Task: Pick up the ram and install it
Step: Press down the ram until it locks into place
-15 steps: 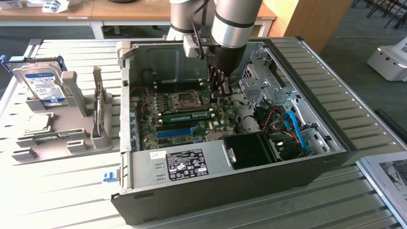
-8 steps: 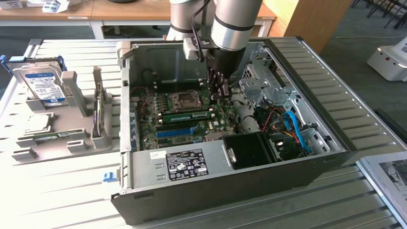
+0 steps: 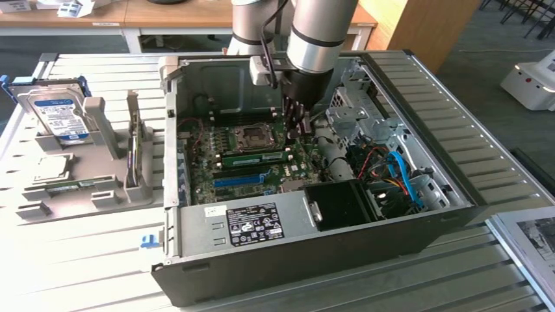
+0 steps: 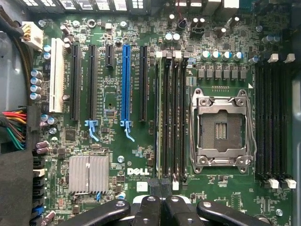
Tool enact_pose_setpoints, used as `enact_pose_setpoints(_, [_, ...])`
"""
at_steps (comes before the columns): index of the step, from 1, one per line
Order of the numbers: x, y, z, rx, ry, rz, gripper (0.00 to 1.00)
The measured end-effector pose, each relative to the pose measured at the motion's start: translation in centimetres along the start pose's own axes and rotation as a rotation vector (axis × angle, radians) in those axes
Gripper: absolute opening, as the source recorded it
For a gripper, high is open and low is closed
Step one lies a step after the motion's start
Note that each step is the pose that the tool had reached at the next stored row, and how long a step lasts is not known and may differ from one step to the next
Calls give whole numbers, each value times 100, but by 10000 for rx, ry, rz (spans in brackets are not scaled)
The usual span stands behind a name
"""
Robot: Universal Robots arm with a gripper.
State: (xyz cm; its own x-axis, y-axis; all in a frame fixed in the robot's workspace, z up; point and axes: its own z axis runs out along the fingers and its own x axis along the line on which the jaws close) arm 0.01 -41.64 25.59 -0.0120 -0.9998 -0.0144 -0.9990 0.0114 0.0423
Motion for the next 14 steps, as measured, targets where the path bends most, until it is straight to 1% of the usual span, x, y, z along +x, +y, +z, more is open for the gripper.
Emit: enact_pose_setpoints(14, [2,-5,131,1,0,0,10])
